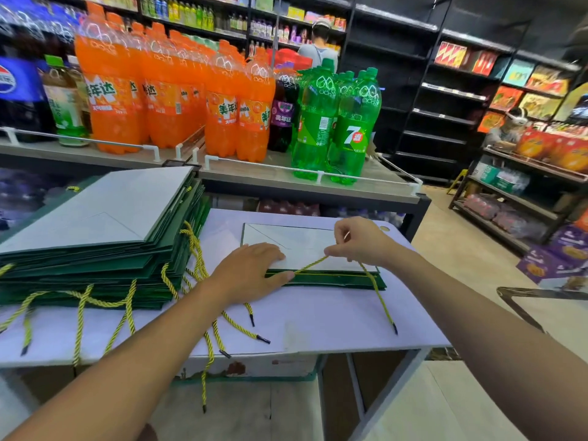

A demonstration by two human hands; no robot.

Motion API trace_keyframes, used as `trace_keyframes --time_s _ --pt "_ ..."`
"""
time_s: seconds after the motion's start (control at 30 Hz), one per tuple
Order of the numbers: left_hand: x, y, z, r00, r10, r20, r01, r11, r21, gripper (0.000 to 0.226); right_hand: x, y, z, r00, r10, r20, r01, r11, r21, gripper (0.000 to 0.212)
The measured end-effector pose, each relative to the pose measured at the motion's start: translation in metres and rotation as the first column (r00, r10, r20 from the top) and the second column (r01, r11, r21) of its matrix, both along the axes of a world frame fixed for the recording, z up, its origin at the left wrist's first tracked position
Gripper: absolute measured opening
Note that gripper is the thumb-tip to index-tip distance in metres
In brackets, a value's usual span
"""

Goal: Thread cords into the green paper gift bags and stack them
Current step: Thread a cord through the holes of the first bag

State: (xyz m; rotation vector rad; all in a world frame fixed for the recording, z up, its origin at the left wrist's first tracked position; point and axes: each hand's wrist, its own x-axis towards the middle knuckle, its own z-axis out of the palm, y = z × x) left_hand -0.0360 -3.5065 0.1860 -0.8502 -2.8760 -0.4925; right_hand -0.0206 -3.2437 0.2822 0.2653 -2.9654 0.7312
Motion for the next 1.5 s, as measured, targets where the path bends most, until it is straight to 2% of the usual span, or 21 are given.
trace_keyframes --time_s 0.1,0.23,0.27,0.33,0.43,0.5,0.6,0.7,0.77,0.83,0.9,0.93,1.07,1.3,1.5 --pt "0.003 0.0 0.001 0.997 0.054 -0.056 -0.053 0.999 0.013 0.078 -0.004 0.008 -0.015 0.997 0.043 -0.067 -0.049 0.995 -0.09 0.021" --pt "0.009 0.0 0.004 0.991 0.082 -0.107 -0.084 0.996 -0.017 0.083 0.002 0.025 -0.021 0.988 0.017 -0.151 -0.015 1.0 0.019 0.031" --pt "0.009 0.001 0.004 0.989 0.082 -0.119 -0.085 0.996 -0.016 0.085 0.004 0.033 -0.019 0.993 -0.012 -0.114 0.02 0.997 0.069 0.028" --pt "0.01 0.001 0.004 0.986 0.064 -0.155 -0.066 0.998 -0.007 0.089 0.01 0.049 -0.014 0.995 -0.085 0.056 0.074 0.98 0.185 0.028" --pt "0.011 0.004 0.007 0.974 -0.06 -0.219 0.054 0.998 -0.034 0.083 0.022 0.068 -0.006 0.934 -0.217 0.283 0.105 0.925 0.365 0.032" --pt "0.013 0.011 0.012 0.952 -0.191 -0.239 0.172 0.98 -0.098 0.074 0.031 0.074 -0.005 0.898 -0.277 0.342 0.099 0.884 0.456 0.024" --pt "0.013 0.024 0.015 0.942 -0.284 -0.181 0.257 0.953 -0.159 0.059 0.04 0.076 -0.005 0.881 -0.287 0.376 0.096 0.887 0.452 0.021" --pt "0.006 0.034 0.009 0.953 -0.278 -0.119 0.262 0.956 -0.134 0.05 0.044 0.078 -0.001 0.87 -0.26 0.419 0.074 0.909 0.41 0.019" --pt "0.003 0.037 0.004 0.957 -0.27 -0.106 0.26 0.96 -0.1 0.046 0.045 0.077 0.004 0.899 -0.209 0.384 0.088 0.947 0.308 0.017" --pt "0.004 0.038 0.001 0.962 -0.258 -0.087 0.254 0.966 -0.057 0.044 0.047 0.066 0.004 0.955 -0.111 0.274 0.102 0.994 0.047 0.015" --pt "0.006 0.038 0.001 0.964 -0.252 -0.083 0.25 0.968 -0.03 0.042 0.051 0.049 -0.005 0.982 -0.065 0.18 0.112 0.957 -0.268 0.01" --pt "0.007 0.038 0.001 0.965 -0.247 -0.087 0.246 0.969 -0.024 0.042 0.051 0.04 -0.012 0.988 -0.072 0.138 0.116 0.929 -0.352 0.007" --pt "0.009 0.039 -0.001 0.97 -0.23 -0.081 0.227 0.973 -0.04 0.043 0.045 0.019 -0.044 0.993 -0.115 0.029 0.118 0.936 -0.333 0.002" --pt "0.009 0.04 -0.002 0.972 -0.225 -0.072 0.223 0.974 -0.04 0.044 0.043 0.016 -0.055 0.99 -0.137 0.023 0.134 0.903 -0.409 0.003" --pt "0.009 0.04 -0.001 0.971 -0.229 -0.066 0.228 0.974 -0.017 0.043 0.037 0.016 -0.052 0.991 -0.13 0.04 0.136 0.926 -0.353 0.004"
